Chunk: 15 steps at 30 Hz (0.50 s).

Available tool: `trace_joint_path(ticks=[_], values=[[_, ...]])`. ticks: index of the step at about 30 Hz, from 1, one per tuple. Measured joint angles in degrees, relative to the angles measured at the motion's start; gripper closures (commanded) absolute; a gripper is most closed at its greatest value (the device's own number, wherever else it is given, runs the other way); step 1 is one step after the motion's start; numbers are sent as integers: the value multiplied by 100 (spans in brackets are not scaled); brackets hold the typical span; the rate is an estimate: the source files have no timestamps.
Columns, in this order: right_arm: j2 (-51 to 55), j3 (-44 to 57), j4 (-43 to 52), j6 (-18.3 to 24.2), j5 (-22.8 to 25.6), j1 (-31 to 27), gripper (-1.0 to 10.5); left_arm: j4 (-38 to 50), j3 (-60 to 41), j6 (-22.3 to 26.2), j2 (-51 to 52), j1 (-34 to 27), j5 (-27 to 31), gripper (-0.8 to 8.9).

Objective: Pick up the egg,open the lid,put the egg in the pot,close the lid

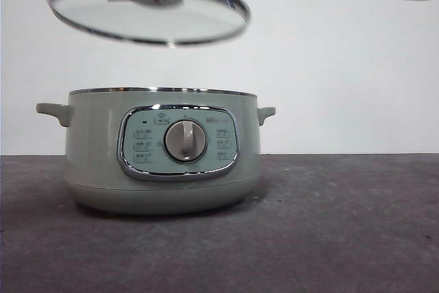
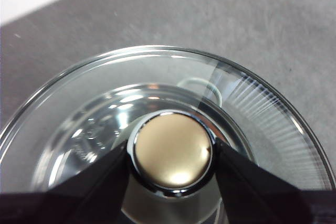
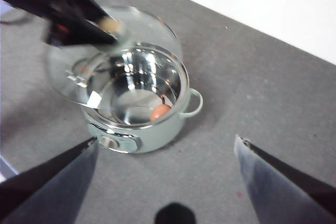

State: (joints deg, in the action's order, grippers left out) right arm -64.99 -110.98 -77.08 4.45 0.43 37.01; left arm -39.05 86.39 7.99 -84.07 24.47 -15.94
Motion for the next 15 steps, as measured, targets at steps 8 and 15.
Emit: trace_joint_path(ticks=[8,15], values=[[645,649,-9,-81,-184,0,506,365,-7,0,-640,129,186,820],[1268,1786,170,-236,-186,0,507,396,-7,-2,-955,127,339,820]])
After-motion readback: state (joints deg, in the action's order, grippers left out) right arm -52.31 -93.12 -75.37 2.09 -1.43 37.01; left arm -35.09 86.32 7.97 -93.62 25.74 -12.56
